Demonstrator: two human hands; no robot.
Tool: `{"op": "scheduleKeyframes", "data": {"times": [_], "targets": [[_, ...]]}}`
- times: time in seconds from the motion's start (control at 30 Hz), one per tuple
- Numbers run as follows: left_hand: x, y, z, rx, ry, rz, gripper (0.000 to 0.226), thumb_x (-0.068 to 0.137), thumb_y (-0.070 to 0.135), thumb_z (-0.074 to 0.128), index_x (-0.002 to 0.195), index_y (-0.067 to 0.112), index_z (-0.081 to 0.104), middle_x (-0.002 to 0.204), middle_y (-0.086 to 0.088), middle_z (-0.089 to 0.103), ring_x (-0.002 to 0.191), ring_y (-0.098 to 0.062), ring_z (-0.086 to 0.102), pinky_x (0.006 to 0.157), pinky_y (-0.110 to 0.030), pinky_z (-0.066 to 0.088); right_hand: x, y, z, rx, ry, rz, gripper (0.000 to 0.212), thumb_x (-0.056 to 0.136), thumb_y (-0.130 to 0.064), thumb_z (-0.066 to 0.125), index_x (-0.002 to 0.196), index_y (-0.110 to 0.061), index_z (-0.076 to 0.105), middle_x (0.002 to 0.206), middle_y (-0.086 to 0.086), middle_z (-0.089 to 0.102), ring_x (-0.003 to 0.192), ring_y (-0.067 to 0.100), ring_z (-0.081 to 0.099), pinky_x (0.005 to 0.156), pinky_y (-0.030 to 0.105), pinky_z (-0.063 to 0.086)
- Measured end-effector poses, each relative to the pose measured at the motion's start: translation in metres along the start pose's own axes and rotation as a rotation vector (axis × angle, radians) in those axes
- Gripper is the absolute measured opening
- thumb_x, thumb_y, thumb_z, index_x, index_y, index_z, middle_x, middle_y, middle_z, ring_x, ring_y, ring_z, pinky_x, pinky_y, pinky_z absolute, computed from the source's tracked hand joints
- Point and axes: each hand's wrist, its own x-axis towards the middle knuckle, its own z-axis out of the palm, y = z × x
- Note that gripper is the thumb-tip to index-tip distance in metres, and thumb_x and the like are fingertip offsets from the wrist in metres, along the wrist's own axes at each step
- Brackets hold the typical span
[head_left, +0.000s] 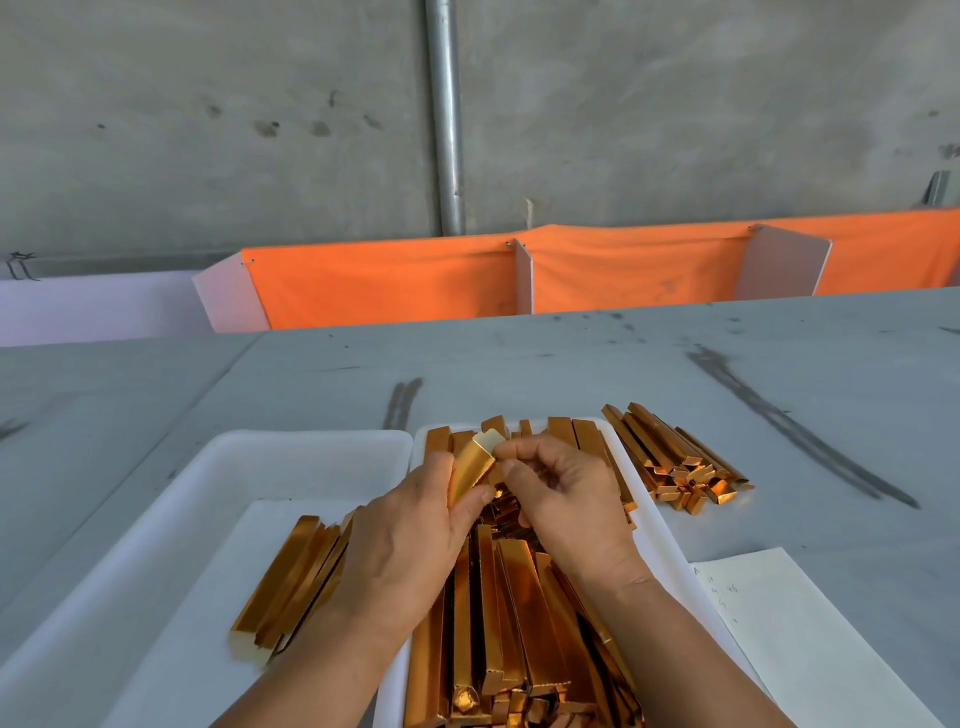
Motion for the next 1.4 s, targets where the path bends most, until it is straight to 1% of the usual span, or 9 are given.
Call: {"op": "scheduleKeyframes", "data": {"times": [0.1,0.23,0.33,0.47,0.6,0.83,1.13,1.27,1.4], "targets": [[-0.0004,0.0033,-0.0015,0.029,0.008,0.045,0.051,0.084,0.069,0.018,0.098,0.026,0.042,0.064,0.012,0.039,0.051,-0.008,0.045,0.043,-0.015,0.025,0.0003,0.0008,0.0007,-0.009,-0.058,-0.004,0.033,0.094,-0.004,0.055,0.086,-0.032,0.070,0.083,-0.004,0.068,0.066,0.028,0.059,0.056,0.028,0.053],[-0.0012,0.0031,-0.0024,0.049,-0.012,0.081,0.055,0.083,0.071,0.014,0.100,0.027,0.043,0.070,0.013,0.044,0.054,-0.007,0.045,0.045,-0.015,0.023,0.0027,0.0021,-0.0010,-0.091,-0.059,0.033,0.019,0.081,-0.020,0.057,0.076,-0.035,0.069,0.099,-0.008,0.054,0.085,-0.001,0.055,0.067,0.017,0.048],[-0.0020,0.0033,-0.0024,0.036,-0.029,0.115,0.052,0.085,0.071,0.018,0.100,0.028,0.043,0.069,0.014,0.043,0.051,-0.006,0.044,0.046,-0.014,0.025,0.0053,0.0053,-0.0028,-0.115,-0.049,0.035,0.022,0.089,-0.016,0.056,0.075,-0.026,0.070,0.100,-0.009,0.051,0.093,0.003,0.053,0.074,0.023,0.043],[-0.0019,0.0033,-0.0022,-0.007,-0.024,0.100,0.053,0.084,0.072,0.020,0.101,0.028,0.045,0.066,0.015,0.038,0.050,-0.005,0.042,0.046,-0.011,0.022,0.0056,0.0053,-0.0018,-0.045,0.006,0.010,0.030,0.096,-0.014,0.056,0.078,-0.035,0.070,0.091,-0.011,0.064,0.084,0.006,0.062,0.069,0.024,0.049],[-0.0024,0.0027,-0.0023,-0.015,-0.021,0.093,0.055,0.083,0.073,0.018,0.102,0.029,0.044,0.064,0.016,0.035,0.050,-0.003,0.040,0.047,-0.010,0.020,0.0060,0.0037,-0.0016,-0.025,0.035,0.016,0.024,0.095,-0.014,0.062,0.084,-0.034,0.069,0.075,-0.022,0.067,0.071,-0.001,0.064,0.058,0.014,0.048],[-0.0031,0.0038,-0.0039,0.008,-0.021,0.091,0.057,0.082,0.073,0.017,0.104,0.029,0.046,0.068,0.016,0.038,0.053,-0.005,0.042,0.047,-0.009,0.019,0.0047,0.0027,-0.0017,-0.009,0.057,0.018,0.022,0.092,-0.016,0.068,0.086,-0.037,0.072,0.078,-0.015,0.069,0.073,0.004,0.064,0.057,0.013,0.048],[-0.0034,0.0041,-0.0045,-0.035,-0.024,0.085,0.051,0.085,0.070,0.024,0.102,0.028,0.048,0.065,0.017,0.035,0.047,-0.003,0.039,0.045,-0.010,0.021,0.0022,0.0025,-0.0024,-0.036,-0.023,0.044,0.032,0.095,-0.010,0.053,0.083,-0.032,0.072,0.075,0.002,0.070,0.071,0.031,0.064,0.060,0.048,0.055],[-0.0028,0.0036,-0.0039,-0.054,-0.027,0.081,0.049,0.086,0.069,0.027,0.102,0.028,0.048,0.064,0.017,0.034,0.047,-0.003,0.039,0.046,-0.010,0.022,0.0025,0.0024,-0.0022,-0.017,-0.064,0.053,0.024,0.095,-0.014,0.057,0.086,-0.030,0.071,0.074,0.000,0.069,0.060,0.017,0.060,0.057,0.037,0.056],[-0.0033,0.0027,-0.0036,-0.072,-0.044,0.079,0.042,0.086,0.070,0.027,0.097,0.032,0.042,0.060,0.018,0.034,0.046,0.000,0.039,0.046,-0.010,0.021,0.0025,0.0063,0.0006,-0.054,-0.085,0.015,0.019,0.096,-0.019,0.060,0.086,-0.033,0.069,0.077,-0.003,0.070,0.071,0.017,0.067,0.057,0.025,0.057]]}}
